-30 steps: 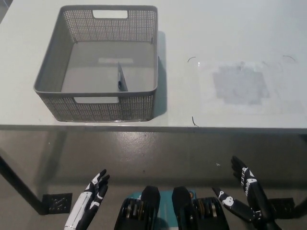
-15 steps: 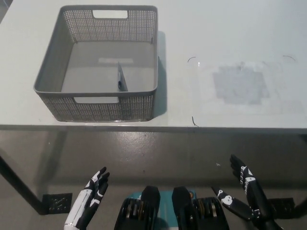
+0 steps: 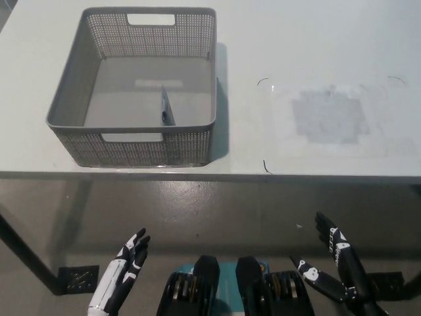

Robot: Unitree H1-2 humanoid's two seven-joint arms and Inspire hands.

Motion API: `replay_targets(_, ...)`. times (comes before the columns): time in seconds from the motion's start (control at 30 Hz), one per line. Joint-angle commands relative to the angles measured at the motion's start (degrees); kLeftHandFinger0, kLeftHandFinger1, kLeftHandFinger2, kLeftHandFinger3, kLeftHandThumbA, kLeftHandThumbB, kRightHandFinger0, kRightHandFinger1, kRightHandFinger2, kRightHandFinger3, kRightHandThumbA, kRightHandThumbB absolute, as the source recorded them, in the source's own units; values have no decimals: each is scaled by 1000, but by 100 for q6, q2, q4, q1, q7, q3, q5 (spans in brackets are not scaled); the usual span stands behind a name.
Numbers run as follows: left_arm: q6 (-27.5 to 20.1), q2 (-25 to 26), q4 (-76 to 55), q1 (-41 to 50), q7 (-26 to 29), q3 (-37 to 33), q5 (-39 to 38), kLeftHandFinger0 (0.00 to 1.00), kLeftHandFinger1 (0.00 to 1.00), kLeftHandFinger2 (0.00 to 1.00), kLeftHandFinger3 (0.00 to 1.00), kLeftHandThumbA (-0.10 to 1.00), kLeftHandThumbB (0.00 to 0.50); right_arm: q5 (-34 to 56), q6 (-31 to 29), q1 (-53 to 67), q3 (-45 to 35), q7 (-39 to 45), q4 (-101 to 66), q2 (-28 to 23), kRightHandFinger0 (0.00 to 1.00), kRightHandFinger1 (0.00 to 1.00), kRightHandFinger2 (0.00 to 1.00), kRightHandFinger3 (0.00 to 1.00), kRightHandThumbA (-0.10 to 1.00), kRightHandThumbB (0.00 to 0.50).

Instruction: Use the right hand to pick up a shampoo and place it into a container on the left side

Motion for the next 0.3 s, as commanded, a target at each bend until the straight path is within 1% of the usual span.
replay_targets(0.0, -110, 46, -50, -104, 80, 61, -19, 1000, 1000, 1000, 1000, 927, 89, 42, 2, -178, -34, 106, -94, 25, 997, 1000, 1000, 1000, 761, 238)
replay_targets(0.03, -132, 53, -42, -115, 83, 60, -7, 1000, 1000, 1000, 1000, 928, 86, 186, 65, -182, -56, 170, -109, 43, 994, 1000, 1000, 1000, 747, 219)
replay_targets(0.07, -141, 60, -35, -128, 82, 61, -3, 1000, 1000, 1000, 1000, 929, 85, 233, 86, -191, -64, 190, -109, 52, 993, 1000, 1000, 1000, 744, 219)
replay_targets(0.1, -140, 55, -34, -131, 89, 63, -2, 1000, 1000, 1000, 1000, 929, 90, 309, 155, -192, -77, 223, -134, 56, 1000, 1000, 1000, 1000, 739, 192)
replay_targets(0.2, -133, 48, -16, -144, 99, 65, 6, 1000, 1000, 1000, 1000, 935, 94, 668, 321, -208, -154, 388, -172, 91, 1000, 1000, 1000, 1000, 757, 192)
replay_targets(0.23, -109, 46, -29, -142, 96, 66, 3, 1000, 1000, 1000, 1000, 939, 101, 936, 378, -226, -216, 498, -153, 125, 1000, 1000, 1000, 1000, 750, 181)
replay_targets(0.27, -109, 46, -29, -142, 96, 66, 3, 1000, 1000, 1000, 1000, 939, 101, 936, 378, -226, -216, 498, -153, 125, 1000, 1000, 1000, 1000, 750, 181)
